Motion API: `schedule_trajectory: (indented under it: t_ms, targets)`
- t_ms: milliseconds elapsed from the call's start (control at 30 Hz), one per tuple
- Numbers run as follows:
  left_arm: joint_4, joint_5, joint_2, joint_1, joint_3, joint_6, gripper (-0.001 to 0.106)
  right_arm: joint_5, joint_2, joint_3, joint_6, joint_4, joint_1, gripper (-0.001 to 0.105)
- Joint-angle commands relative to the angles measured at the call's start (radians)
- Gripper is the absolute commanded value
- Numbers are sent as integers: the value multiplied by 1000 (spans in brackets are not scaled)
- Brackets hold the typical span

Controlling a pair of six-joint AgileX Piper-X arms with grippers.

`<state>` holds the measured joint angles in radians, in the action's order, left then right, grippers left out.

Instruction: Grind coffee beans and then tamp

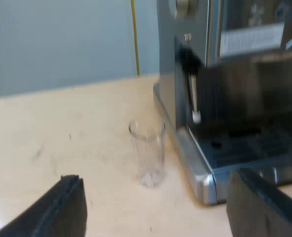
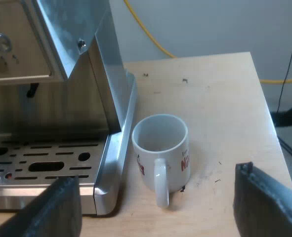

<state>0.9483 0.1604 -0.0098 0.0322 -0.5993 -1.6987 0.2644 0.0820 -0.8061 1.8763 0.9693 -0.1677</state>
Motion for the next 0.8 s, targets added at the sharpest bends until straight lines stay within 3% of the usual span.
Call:
schedule_trajectory:
  t_ms: [33, 167, 367, 800]
  targets:
    - [37, -26, -41, -1, 3, 5, 61, 10, -65, 29, 12, 1, -1, 65]
    - [41, -26, -41, -1, 8, 5, 61, 16, -141, 92, 4, 7, -1, 65]
    - [38, -26, -41, -1, 48, 5, 61, 93, -136, 139, 4, 70, 1, 65]
    - [33, -4, -41, -1, 105, 5, 61, 119, -136, 239, 4, 122, 1, 65]
